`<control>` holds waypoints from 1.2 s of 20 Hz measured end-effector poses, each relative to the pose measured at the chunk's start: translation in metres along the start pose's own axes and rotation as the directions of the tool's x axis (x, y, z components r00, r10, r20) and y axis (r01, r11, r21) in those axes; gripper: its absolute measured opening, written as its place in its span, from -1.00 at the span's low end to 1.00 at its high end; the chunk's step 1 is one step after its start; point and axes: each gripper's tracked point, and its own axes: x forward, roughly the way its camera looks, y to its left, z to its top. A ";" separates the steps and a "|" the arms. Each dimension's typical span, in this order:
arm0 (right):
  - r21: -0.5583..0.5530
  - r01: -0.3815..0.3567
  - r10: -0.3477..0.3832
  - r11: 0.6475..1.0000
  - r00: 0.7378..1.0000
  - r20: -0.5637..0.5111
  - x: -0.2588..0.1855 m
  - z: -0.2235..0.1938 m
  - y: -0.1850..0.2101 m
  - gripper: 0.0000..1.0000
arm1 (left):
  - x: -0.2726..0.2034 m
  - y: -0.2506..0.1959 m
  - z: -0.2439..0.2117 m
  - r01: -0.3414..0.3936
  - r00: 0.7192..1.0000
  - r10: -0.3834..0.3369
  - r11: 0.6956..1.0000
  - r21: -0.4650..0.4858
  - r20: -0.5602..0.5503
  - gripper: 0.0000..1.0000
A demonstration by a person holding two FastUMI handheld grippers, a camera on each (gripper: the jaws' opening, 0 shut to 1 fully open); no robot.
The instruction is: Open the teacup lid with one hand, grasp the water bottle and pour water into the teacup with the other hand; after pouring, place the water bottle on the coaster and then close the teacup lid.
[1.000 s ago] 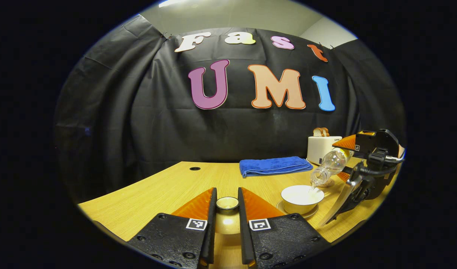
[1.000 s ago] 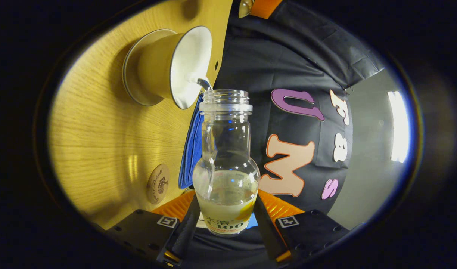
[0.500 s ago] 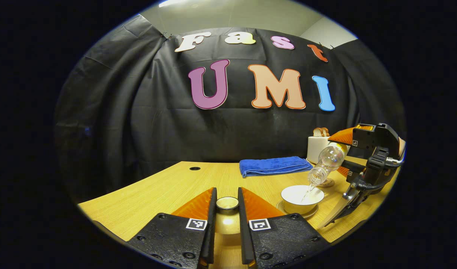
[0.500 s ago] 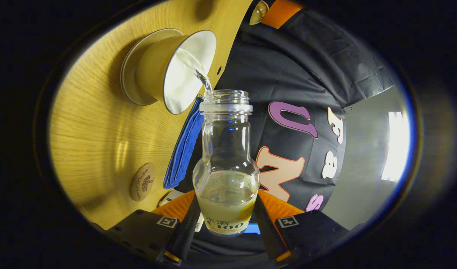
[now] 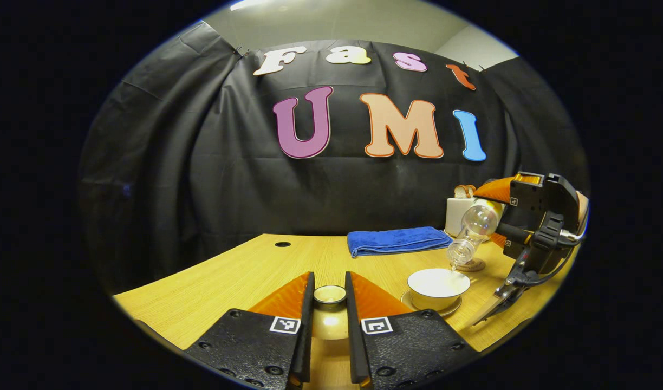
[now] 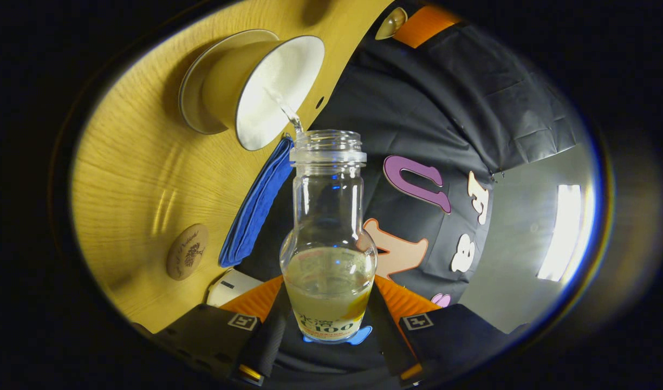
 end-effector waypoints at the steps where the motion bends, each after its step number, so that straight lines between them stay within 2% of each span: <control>1: -0.015 0.008 -0.008 1.000 1.000 0.004 0.001 0.000 -0.003 0.59 | 0.000 0.000 0.000 0.000 1.000 0.000 1.000 0.001 0.001 -0.48; 3: -0.042 0.031 -0.030 0.999 0.999 0.016 0.001 0.001 -0.009 0.65 | 0.000 0.000 0.000 0.000 1.000 0.000 1.000 0.001 0.001 -0.48; 10: -0.109 0.091 -0.086 0.990 0.995 0.056 0.000 0.006 -0.020 0.62 | 0.000 0.000 0.000 0.002 1.000 -0.002 1.000 0.000 0.000 -0.48; 15: -0.130 0.104 -0.095 0.986 0.993 0.074 -0.002 0.010 -0.016 0.62 | -0.001 -0.001 0.000 0.003 1.000 -0.003 1.000 0.000 0.000 -0.48; 17: -0.058 0.061 -0.058 0.996 0.997 0.051 -0.002 0.008 -0.007 0.63 | -0.001 -0.001 0.000 0.003 1.000 -0.003 1.000 0.001 0.001 -0.48; 19: 0.077 -0.008 0.007 0.997 1.000 0.019 -0.002 0.003 0.008 0.67 | -0.001 -0.001 0.000 0.004 1.000 -0.004 1.000 0.002 0.001 -0.48; 20: 0.137 -0.031 0.030 0.990 1.000 0.009 -0.003 0.002 0.013 0.63 | -0.001 -0.001 0.001 0.007 1.000 -0.007 1.000 0.002 0.001 -0.48; 22: 0.223 -0.054 0.055 0.973 0.998 0.003 -0.005 0.002 0.021 0.66 | 0.000 -0.002 0.000 0.008 1.000 -0.008 1.000 0.002 0.002 -0.48; 23: 0.281 -0.075 0.077 0.957 0.997 0.003 -0.007 0.004 0.027 0.67 | 0.000 -0.002 0.000 0.008 1.000 -0.008 1.000 0.002 0.002 -0.48; 24: 0.348 -0.101 0.107 0.932 0.994 0.002 -0.009 0.003 0.033 0.58 | 0.000 -0.002 0.000 0.008 1.000 -0.008 1.000 0.002 0.002 -0.48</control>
